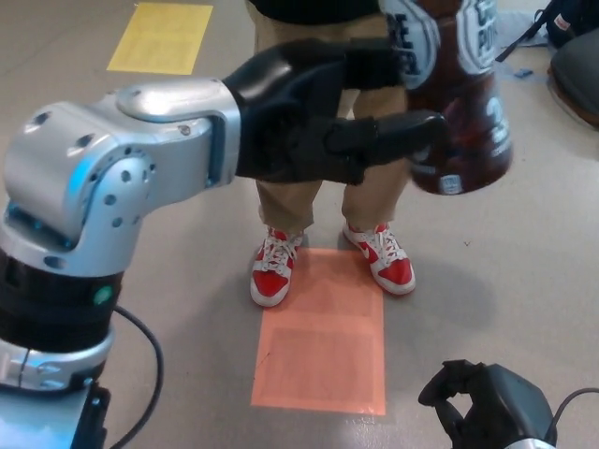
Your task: The robot recieved a bottle of protein shake from a person using its left hand and then shake the protein up and down 2 two times and hand it back to the person
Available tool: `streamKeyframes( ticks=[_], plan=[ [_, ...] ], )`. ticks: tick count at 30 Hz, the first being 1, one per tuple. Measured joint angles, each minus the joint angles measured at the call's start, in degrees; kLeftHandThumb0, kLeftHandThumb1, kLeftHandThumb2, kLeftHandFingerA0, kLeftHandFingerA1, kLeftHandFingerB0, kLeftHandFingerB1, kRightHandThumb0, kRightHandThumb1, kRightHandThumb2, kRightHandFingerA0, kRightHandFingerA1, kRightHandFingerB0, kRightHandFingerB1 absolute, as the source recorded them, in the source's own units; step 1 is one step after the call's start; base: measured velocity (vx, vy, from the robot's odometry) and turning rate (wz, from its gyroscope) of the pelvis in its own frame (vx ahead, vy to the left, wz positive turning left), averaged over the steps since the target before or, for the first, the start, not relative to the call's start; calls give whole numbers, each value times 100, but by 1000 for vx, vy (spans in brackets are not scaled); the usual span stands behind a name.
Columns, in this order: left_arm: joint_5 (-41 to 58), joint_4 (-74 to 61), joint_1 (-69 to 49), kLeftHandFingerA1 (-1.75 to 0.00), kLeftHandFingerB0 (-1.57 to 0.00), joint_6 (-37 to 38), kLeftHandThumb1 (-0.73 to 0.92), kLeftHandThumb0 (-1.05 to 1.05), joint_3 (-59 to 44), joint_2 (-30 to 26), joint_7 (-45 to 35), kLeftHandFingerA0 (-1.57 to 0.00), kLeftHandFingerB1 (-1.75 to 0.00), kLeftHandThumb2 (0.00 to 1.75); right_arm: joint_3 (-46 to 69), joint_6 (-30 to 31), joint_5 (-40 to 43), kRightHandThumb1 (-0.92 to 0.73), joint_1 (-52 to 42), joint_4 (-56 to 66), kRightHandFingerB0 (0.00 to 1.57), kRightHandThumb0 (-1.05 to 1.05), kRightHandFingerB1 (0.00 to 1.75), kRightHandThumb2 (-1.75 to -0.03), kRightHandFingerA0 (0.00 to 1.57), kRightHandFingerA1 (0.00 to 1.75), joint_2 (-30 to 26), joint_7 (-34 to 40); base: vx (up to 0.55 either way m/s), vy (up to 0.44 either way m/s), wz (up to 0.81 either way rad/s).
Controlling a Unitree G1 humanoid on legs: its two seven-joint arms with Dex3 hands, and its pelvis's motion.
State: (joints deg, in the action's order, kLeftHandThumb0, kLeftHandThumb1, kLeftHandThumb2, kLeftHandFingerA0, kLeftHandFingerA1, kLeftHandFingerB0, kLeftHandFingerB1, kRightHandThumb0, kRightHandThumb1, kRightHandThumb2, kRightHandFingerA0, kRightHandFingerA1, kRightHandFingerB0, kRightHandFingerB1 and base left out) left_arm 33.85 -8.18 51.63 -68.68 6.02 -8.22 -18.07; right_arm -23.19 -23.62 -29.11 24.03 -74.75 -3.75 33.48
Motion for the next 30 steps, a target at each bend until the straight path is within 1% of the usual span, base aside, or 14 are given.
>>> streamKeyframes(
  ticks=[6,8,15,16,17,18,19,20,21,22,23,24,26,30],
  plan=[
    [-181,412,0,0,0,-2,47,-72,-59,43,169,0,0,55,-6,-56,-51,-54,69,-27,94,-47,79,-110,97,104,-16,96,0,0,0],
    [-222,519,0,0,0,2,49,-75,-86,51,189,0,0,56,-7,-57,-69,-51,86,-30,91,-47,87,-116,99,103,-17,115,0,0,0],
    [-392,888,0,0,0,87,48,-72,-189,89,231,0,0,56,-8,-56,-135,-52,121,-64,93,-47,79,-114,96,96,-16,156,0,0,0],
    [-415,919,-1,0,0,101,40,-74,-194,89,231,0,0,72,-4,-56,-142,-52,123,-67,93,-47,80,-115,94,99,-16,156,0,0,0],
    [-436,936,0,0,0,120,40,-74,-195,90,231,0,0,72,2,-56,-146,-52,124,-72,93,-47,80,-115,94,99,-16,156,0,0,0],
    [-457,949,0,-1,0,140,51,-72,-196,90,232,0,0,56,8,-56,-150,-52,125,-78,93,-47,81,-115,93,101,-16,156,0,0,0],
    [-480,957,0,-9,0,156,46,-75,-197,95,240,0,-4,81,13,-56,-153,-56,128,-82,93,-47,81,-109,94,104,-16,156,0,0,0],
    [-510,957,-1,-27,0,176,55,-65,-203,112,261,-4,-11,58,15,-56,-155,-56,132,-84,93,-46,81,-110,94,102,-16,157,0,0,0],
    [-558,946,-5,-27,0,205,55,-65,-227,155,316,-4,-11,58,16,-56,-160,-56,138,-86,93,-46,81,-110,94,102,-16,161,0,0,0],
    [-599,923,-16,-36,-3,236,60,-61,-256,206,381,-24,-18,59,14,-56,-165,-55,143,-87,93,-45,81,-111,94,103,-16,168,0,0,0],
    [-668,884,-43,-51,-40,289,83,-30,-295,290,489,-92,-33,65,13,-57,-175,-53,150,-87,93,-43,78,-112,93,94,-16,182,0,0,0],
    [-733,814,-92,-51,-40,363,83,-30,-288,342,569,-92,-33,65,14,-57,-180,-53,151,-87,93,-43,78,-112,93,94,-17,187,0,0,0],
    [-835,709,-200,-54,-64,509,86,-17,-214,388,658,-112,-43,66,14,-57,-183,-53,151,-87,94,-44,78,-113,95,100,-14,187,0,0,0],
    [-1057,599,-444,-64,-75,856,85,-17,-56,469,829,-114,-53,65,13,-57,-186,-56,151,-88,94,-47,81,-109,94,102,-8,187,0,0,0]
  ],
)
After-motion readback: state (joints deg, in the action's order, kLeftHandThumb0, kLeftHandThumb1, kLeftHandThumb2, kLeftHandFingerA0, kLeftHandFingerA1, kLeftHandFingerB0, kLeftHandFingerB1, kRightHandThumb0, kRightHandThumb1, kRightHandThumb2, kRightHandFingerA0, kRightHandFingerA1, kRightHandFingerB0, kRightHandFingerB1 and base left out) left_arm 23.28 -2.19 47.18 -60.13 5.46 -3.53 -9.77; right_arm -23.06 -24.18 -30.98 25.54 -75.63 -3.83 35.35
